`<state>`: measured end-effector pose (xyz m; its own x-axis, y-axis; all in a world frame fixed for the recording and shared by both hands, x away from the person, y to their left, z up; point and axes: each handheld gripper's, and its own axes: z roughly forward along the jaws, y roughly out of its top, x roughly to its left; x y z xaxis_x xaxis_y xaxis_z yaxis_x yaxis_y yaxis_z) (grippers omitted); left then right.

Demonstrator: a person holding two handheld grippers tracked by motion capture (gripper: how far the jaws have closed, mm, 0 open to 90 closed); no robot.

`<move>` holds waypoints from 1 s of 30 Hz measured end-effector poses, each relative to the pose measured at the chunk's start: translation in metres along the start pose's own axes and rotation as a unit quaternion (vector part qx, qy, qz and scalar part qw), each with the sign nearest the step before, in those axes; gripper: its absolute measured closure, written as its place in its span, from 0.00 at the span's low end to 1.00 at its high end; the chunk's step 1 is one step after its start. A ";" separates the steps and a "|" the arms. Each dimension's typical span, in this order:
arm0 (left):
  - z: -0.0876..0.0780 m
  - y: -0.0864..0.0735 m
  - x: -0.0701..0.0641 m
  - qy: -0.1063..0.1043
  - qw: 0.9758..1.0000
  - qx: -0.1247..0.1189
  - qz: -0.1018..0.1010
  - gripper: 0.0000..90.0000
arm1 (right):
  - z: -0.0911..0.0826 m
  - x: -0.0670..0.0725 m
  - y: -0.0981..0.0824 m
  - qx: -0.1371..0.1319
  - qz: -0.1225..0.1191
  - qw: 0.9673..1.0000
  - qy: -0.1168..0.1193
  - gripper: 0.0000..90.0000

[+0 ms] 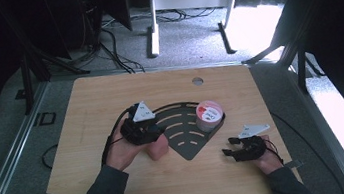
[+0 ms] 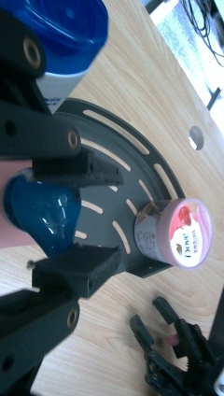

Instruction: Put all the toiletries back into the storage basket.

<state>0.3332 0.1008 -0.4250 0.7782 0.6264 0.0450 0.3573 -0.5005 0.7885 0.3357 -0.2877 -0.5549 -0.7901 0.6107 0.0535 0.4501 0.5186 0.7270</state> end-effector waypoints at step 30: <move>0.029 -0.027 0.000 0.006 1.000 0.021 -0.023 0.44 | 0.000 -0.001 -0.001 -0.002 0.000 1.000 0.010 0.44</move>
<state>0.3387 0.0973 -0.4642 0.7548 0.6558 0.0172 0.4135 -0.4959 0.7636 0.3358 -0.2888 -0.5553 -0.7985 0.5983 0.0666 0.4482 0.5171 0.7292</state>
